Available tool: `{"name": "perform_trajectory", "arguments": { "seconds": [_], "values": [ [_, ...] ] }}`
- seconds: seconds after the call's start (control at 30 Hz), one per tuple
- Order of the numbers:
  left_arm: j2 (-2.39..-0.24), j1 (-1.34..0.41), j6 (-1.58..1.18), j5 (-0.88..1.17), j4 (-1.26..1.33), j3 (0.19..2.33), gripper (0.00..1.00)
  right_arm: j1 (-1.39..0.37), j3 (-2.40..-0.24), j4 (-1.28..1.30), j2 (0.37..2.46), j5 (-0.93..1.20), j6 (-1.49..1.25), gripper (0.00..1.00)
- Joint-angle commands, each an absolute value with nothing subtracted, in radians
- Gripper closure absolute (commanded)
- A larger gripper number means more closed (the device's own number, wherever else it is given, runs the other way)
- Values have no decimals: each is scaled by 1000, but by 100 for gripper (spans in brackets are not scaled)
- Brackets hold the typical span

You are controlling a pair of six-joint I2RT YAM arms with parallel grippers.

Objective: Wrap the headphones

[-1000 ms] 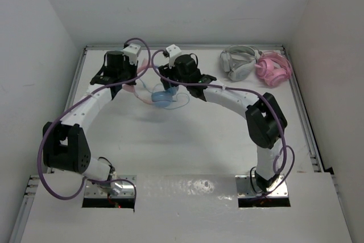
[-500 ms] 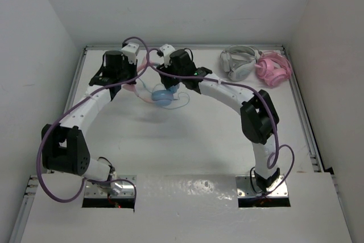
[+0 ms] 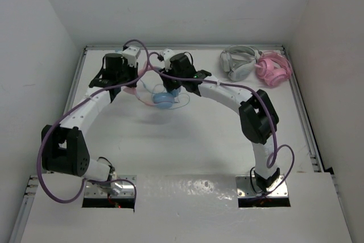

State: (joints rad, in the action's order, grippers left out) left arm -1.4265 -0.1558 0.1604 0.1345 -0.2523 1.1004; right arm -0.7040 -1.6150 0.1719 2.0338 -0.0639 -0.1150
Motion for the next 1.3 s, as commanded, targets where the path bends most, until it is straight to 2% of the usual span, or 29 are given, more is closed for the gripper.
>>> {"name": "perform_trajectory", "arguments": {
  "seconds": [0.0, 0.23, 0.33, 0.37, 0.47, 0.8, 1.07, 1.2, 1.27],
  "values": [
    [-1387, -167, 193, 207, -163, 1086, 100, -710, -1585, 114, 1979, -95, -86, 100],
    [-1453, -169, 278, 193, -176, 1074, 83, -710, -1517, 57, 1962, -49, -74, 100],
    [-1474, -169, 304, 207, -175, 1072, 65, -710, -1499, 40, 1956, -37, -61, 100],
    [-1479, -169, 311, 212, -172, 1072, 56, -710, -1496, 41, 1954, -35, -57, 100],
    [-1491, -172, 345, 210, -152, 1065, 46, -710, -1494, 44, 1953, -20, -40, 100],
    [-1552, -199, 388, 209, -144, 1068, 51, -715, -1505, 51, 1940, 80, 40, 100],
    [-1526, -202, 399, 313, -230, 1085, 50, -718, -1545, 78, 1957, 43, 77, 100],
    [-1511, -209, 399, 250, -209, 1052, 51, -719, -1525, 48, 1931, 70, 87, 100],
    [-1526, -209, 393, 203, -201, 1052, 56, -718, -1502, 8, 1911, 98, 78, 100]
  ]
}}
